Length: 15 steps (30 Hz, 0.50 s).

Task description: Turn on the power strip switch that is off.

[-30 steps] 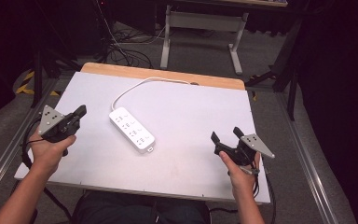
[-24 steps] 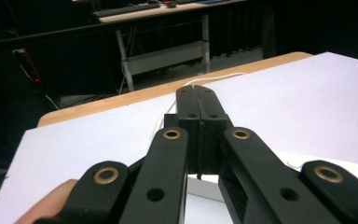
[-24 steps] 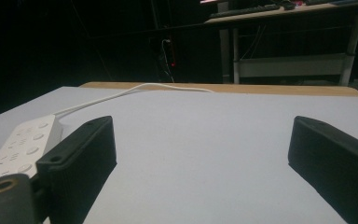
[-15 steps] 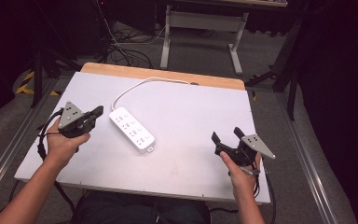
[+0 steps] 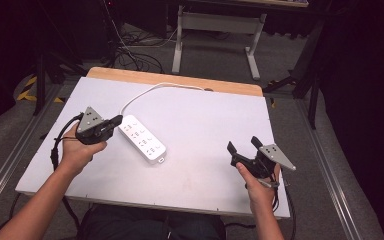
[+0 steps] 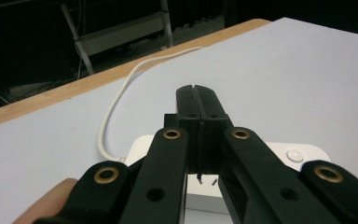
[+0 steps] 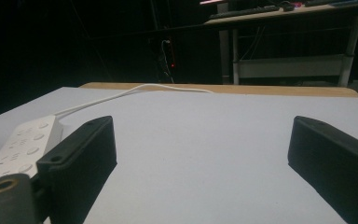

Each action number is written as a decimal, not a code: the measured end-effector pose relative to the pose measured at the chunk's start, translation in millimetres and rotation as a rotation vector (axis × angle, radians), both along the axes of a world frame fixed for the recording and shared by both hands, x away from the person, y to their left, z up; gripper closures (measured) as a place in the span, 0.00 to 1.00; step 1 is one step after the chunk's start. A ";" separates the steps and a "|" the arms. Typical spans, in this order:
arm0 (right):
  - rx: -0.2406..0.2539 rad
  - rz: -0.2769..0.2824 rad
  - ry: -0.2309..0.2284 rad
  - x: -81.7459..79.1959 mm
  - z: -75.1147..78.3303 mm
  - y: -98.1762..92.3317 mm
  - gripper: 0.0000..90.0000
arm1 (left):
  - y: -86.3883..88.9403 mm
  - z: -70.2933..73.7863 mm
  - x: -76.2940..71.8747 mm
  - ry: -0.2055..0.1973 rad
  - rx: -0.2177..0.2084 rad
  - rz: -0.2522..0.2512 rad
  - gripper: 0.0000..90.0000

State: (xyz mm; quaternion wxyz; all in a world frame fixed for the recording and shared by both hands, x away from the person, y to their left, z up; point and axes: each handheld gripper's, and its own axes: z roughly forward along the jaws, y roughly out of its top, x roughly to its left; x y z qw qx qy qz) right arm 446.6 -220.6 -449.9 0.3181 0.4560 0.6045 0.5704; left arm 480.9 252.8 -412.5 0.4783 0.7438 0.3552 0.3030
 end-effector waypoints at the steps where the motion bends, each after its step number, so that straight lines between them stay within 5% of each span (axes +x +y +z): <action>1: 0.000 0.000 0.000 -0.1 0.1 -0.1 0.09 | -1.5 -0.1 0.8 0.009 0.005 -0.006 1.00; 15: -0.007 0.001 -0.001 -1.5 0.1 1.2 0.09 | -23.2 -7.6 14.5 0.103 0.068 -0.072 1.00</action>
